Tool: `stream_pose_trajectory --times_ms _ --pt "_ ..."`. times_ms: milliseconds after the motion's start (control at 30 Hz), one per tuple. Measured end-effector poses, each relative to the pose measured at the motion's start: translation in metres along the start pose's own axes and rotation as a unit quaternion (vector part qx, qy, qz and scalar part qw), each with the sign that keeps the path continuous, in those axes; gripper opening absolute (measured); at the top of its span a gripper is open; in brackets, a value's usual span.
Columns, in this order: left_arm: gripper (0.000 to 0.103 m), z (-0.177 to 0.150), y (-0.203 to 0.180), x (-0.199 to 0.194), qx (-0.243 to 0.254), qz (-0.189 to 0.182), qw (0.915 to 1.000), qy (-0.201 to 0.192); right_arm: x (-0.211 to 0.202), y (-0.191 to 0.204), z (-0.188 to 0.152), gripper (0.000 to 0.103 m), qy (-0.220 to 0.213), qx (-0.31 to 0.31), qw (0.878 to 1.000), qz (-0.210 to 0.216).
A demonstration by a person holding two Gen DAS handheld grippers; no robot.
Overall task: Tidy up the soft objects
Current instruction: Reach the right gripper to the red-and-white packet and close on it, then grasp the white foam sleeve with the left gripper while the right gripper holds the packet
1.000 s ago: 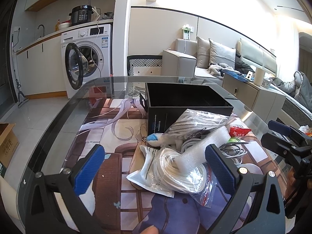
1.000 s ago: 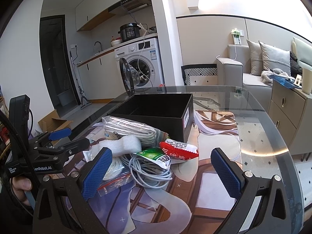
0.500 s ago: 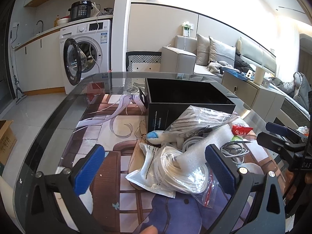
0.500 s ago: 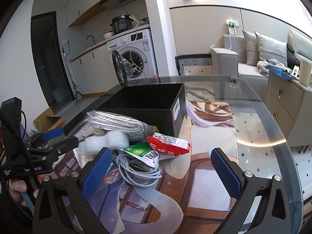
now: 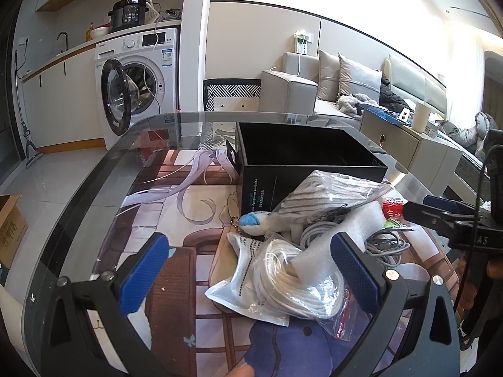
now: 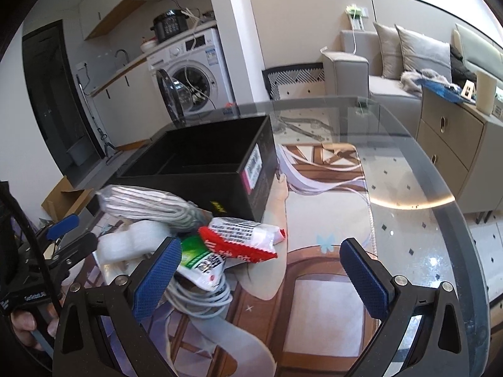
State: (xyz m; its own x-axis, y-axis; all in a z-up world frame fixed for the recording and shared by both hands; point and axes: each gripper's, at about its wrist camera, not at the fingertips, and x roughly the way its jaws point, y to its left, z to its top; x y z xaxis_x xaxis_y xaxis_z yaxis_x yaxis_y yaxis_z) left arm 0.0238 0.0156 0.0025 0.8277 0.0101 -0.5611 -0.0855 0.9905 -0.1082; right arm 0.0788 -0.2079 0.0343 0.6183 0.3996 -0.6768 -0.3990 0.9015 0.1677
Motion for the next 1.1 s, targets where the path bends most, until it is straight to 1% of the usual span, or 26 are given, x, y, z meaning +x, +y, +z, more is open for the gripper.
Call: stream_pose_trajectory --times_ms 100,200,400,500,567,600,633,767,1100 --pt "0.103 0.002 0.002 0.003 0.0 -0.001 1.0 0.004 0.009 -0.003 0.003 0.103 0.011 0.011 1.0 0.012" --pt "0.103 0.002 0.003 0.005 0.0 -0.003 1.0 0.007 0.018 -0.004 0.006 0.102 0.019 0.011 1.0 0.011" --pt "0.103 0.003 0.004 0.008 0.0 -0.005 0.9999 0.01 0.037 -0.005 0.009 0.09 0.043 0.019 0.999 0.026" --pt "0.103 0.004 0.005 0.009 -0.002 -0.005 0.9999 0.012 0.042 -0.005 0.009 0.081 0.052 0.02 0.998 0.041" --pt "0.103 0.004 0.005 0.009 -0.002 -0.005 0.9999 0.012 0.043 -0.004 0.009 0.07 0.053 0.019 0.997 0.048" --pt "0.103 0.004 0.006 0.009 -0.003 -0.005 0.9999 0.013 0.042 -0.003 0.009 0.067 0.052 0.018 0.997 0.052" --pt "0.103 0.004 0.006 0.009 -0.003 -0.006 0.9999 0.013 0.041 -0.002 0.008 0.062 0.052 0.016 0.997 0.055" --pt "0.103 0.002 0.005 0.009 -0.003 -0.006 0.9999 0.013 0.033 0.002 0.005 0.054 0.043 0.005 0.997 0.056" --pt "0.103 0.0 0.0 0.007 0.006 -0.004 0.9999 0.013 0.007 0.001 -0.004 0.053 0.008 -0.011 0.999 0.046"
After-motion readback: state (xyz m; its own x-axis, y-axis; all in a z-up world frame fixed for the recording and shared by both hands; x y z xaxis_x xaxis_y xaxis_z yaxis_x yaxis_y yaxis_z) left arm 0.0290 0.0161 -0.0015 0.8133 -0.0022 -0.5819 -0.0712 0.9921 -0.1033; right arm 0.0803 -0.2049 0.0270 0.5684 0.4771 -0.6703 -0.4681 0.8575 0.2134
